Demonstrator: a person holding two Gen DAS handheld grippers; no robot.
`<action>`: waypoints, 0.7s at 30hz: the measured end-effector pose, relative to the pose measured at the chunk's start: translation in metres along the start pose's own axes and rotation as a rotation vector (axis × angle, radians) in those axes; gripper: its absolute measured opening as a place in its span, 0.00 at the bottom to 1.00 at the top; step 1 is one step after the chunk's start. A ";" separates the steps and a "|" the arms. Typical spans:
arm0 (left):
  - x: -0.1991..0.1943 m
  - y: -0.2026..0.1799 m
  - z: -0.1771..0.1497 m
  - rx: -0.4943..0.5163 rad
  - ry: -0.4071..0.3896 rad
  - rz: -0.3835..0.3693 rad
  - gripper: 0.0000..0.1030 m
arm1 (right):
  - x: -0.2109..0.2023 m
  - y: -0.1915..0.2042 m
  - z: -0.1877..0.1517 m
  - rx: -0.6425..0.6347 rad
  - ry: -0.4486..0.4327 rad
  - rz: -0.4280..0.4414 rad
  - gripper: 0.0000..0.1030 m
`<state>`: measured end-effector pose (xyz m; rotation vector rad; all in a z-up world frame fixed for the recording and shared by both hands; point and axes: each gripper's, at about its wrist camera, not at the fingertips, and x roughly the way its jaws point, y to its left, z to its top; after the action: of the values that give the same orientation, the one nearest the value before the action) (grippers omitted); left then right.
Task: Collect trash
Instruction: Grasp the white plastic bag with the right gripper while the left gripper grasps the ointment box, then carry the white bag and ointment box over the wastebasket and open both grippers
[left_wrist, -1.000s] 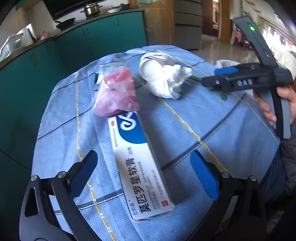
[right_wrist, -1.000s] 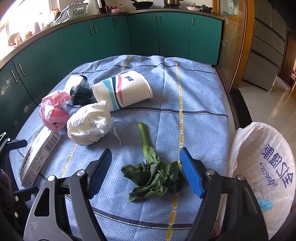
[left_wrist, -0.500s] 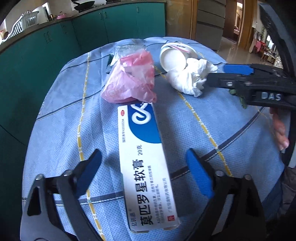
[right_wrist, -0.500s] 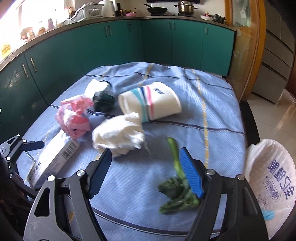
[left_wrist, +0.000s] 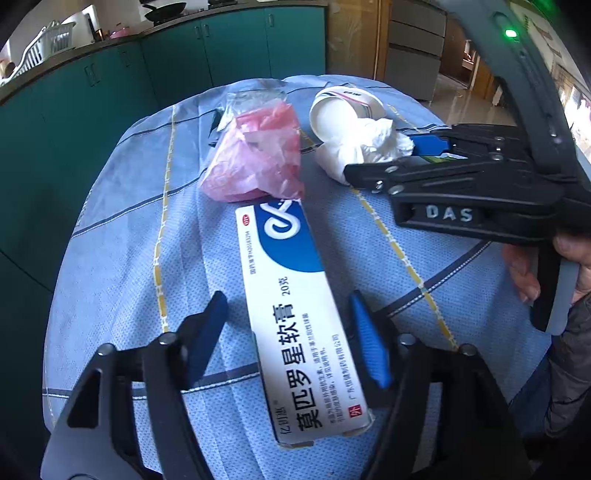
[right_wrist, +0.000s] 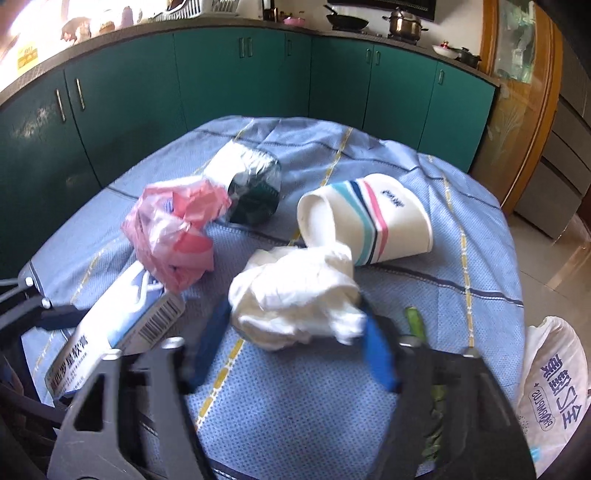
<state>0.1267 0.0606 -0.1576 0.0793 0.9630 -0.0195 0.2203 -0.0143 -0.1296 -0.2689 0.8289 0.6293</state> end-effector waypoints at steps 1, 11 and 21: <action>0.001 0.002 0.000 -0.010 0.003 -0.003 0.70 | -0.002 0.000 0.000 -0.002 -0.005 0.009 0.53; -0.004 0.000 -0.001 0.004 -0.006 -0.024 0.45 | -0.056 -0.034 -0.020 0.036 -0.095 0.048 0.49; -0.045 -0.024 0.001 0.096 -0.104 -0.051 0.40 | -0.104 -0.117 -0.043 0.308 -0.221 -0.024 0.49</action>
<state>0.1004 0.0361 -0.1211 0.1414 0.8597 -0.1158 0.2141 -0.1693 -0.0815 0.0695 0.6964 0.4905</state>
